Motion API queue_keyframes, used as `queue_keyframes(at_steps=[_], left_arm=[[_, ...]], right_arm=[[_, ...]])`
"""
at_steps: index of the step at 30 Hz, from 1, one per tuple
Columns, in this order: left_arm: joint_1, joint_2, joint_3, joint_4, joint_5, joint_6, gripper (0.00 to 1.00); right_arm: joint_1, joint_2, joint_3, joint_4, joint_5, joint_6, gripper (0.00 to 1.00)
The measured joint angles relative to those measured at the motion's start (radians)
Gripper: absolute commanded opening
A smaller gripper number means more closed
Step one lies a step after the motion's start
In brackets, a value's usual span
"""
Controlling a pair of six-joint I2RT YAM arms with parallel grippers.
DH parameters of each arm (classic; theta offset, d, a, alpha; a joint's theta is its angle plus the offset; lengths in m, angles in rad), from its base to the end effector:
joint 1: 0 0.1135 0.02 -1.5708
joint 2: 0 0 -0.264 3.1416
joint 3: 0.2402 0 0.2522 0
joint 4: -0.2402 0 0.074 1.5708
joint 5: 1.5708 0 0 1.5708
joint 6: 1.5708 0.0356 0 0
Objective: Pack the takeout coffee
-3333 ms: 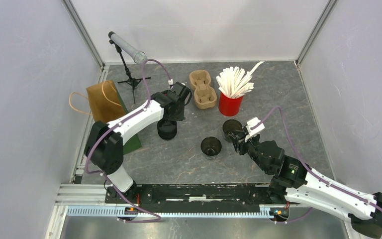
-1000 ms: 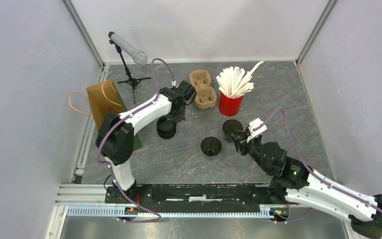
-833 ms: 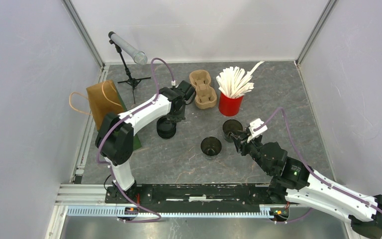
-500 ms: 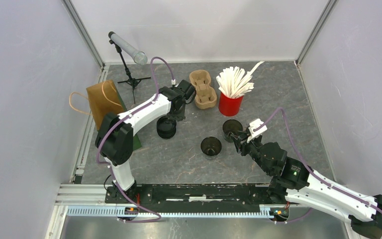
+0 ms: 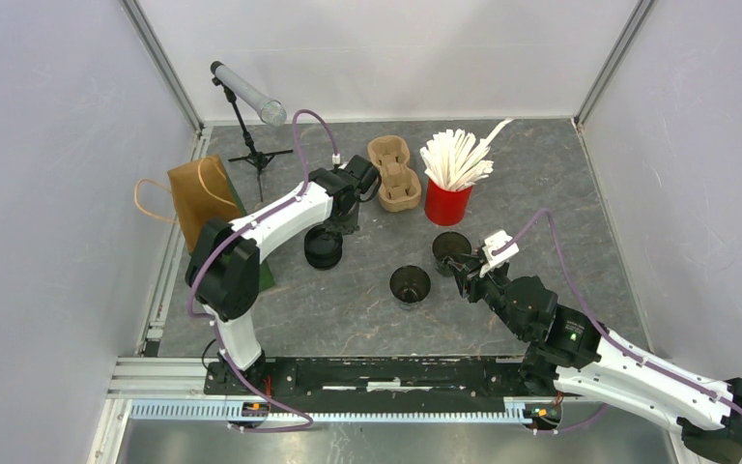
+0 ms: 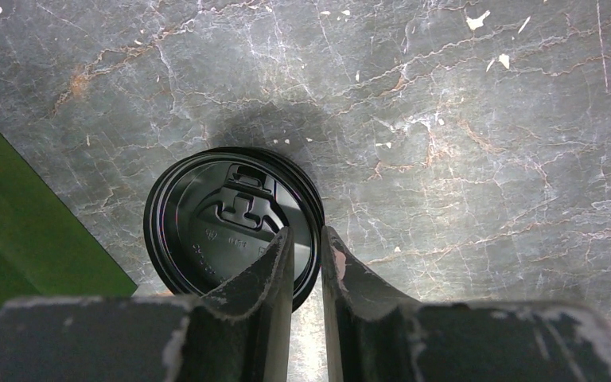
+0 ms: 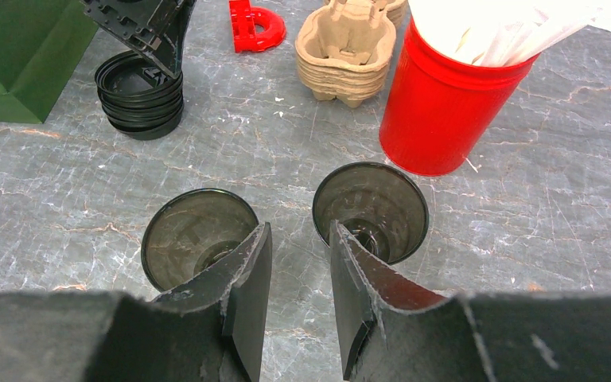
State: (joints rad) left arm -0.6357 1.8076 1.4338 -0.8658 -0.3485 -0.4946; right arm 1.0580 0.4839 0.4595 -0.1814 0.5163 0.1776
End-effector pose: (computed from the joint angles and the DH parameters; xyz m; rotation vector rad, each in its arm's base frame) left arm 0.3024 -0.2080 0.2349 0.1101 2.6732 0.1582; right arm 0.0817 0.1094 0.2689 -0.4015 1.7242 0.4424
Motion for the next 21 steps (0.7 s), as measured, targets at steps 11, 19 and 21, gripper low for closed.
queue_keyframes(at_steps=[11, 19, 21], left_arm=[[0.002, 0.035, 0.001, 0.004, -0.002, 0.000, 0.25], [0.002, 0.039, 0.001, 0.008, -0.009, 0.000, 0.05], [0.002, 0.039, 0.001, 0.008, -0.010, 0.000, 0.03]], right_arm=[[0.000, -0.003, 0.000, 0.000, 0.000, 0.000, 0.39], [0.000, -0.007, 0.000, 0.000, 0.001, 0.000, 0.39], [0.000, -0.007, -0.001, 0.000, 0.001, 0.000, 0.39]])
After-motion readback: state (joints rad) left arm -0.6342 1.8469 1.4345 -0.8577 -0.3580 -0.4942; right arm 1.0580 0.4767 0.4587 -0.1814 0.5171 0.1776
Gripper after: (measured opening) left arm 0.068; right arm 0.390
